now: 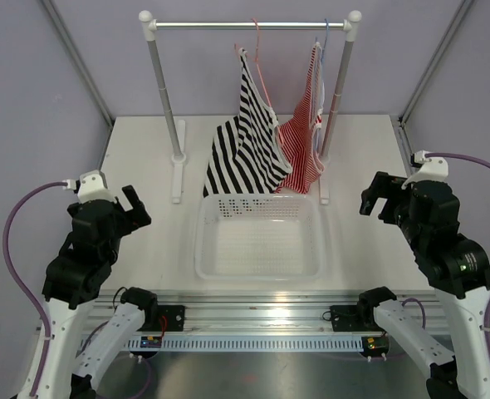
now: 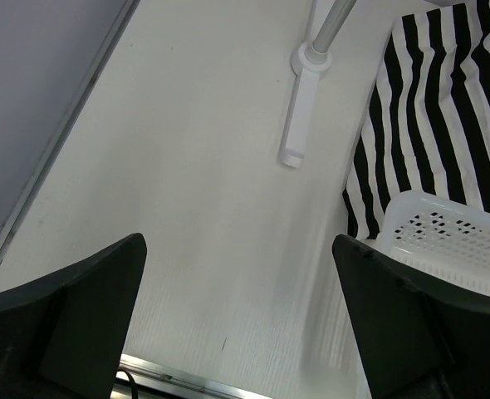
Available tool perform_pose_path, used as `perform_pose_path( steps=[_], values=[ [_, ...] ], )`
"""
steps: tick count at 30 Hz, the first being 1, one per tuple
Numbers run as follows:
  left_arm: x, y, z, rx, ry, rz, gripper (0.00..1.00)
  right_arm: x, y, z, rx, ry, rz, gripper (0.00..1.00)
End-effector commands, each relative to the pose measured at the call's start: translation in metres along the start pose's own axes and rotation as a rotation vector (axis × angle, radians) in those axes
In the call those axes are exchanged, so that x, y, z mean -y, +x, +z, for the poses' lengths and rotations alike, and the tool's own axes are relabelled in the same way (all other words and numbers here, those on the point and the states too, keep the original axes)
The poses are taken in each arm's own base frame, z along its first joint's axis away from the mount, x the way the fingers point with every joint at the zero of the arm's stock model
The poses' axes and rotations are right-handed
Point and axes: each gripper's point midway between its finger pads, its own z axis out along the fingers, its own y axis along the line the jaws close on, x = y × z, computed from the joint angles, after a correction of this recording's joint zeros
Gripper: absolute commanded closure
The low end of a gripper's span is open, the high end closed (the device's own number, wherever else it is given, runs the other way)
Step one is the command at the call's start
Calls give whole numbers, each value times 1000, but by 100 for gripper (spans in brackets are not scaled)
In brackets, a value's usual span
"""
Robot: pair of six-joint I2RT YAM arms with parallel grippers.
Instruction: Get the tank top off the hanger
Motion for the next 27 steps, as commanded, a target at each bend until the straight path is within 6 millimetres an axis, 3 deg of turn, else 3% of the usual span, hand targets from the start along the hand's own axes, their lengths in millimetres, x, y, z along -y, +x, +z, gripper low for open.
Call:
perform_pose_path(
  steps=[1, 5, 8, 10, 11, 13, 14, 15, 20, 21, 23, 24, 25, 26, 27],
  values=[
    [2, -20, 0, 72, -11, -40, 1, -6, -19, 1, 43, -15, -1, 0],
    [13, -24, -2, 54, 38, -34, 1, -17, -16, -4, 37, -83, 2, 1],
    [26, -34, 1, 60, 81, -35, 1, -11, -23, -7, 83, -58, 24, 1],
    [51, -44, -3, 22, 189, -26, 1, -14, -24, -9, 89, -76, 34, 0],
    [64, -60, -4, 19, 227, -12, 1, -16, -22, -7, 71, -83, 29, 1],
    [87, -65, 1, -26, 304, 9, 1, -18, -18, -4, 48, -89, 23, 1],
    [97, -78, -1, -15, 335, -2, 1, -17, -12, -2, 27, -83, 22, 0],
    [113, -74, 13, -67, 353, 11, 1, -15, -9, -2, 23, -74, 24, 0],
    [179, -100, 24, -49, 467, 33, 1, -12, 8, 3, -21, -60, 24, 0],
    [206, -112, 23, -26, 519, 39, 1, -13, 9, 4, -28, -63, 22, 0],
    [240, -122, 15, 5, 583, 53, 1, -15, 12, 7, -45, -70, 16, 1],
    [256, -146, 5, 55, 617, 41, 1, -17, 12, 7, -50, -78, 11, 1],
    [279, -142, 17, 34, 615, 67, 1, -18, 13, 7, -57, -84, 12, 0],
    [300, -140, 13, 40, 639, 99, 1, -22, 13, 5, -56, -107, 18, 1],
    [307, -148, 18, 72, 609, 91, 1, -23, 13, 5, -55, -115, 22, 1]
  ],
)
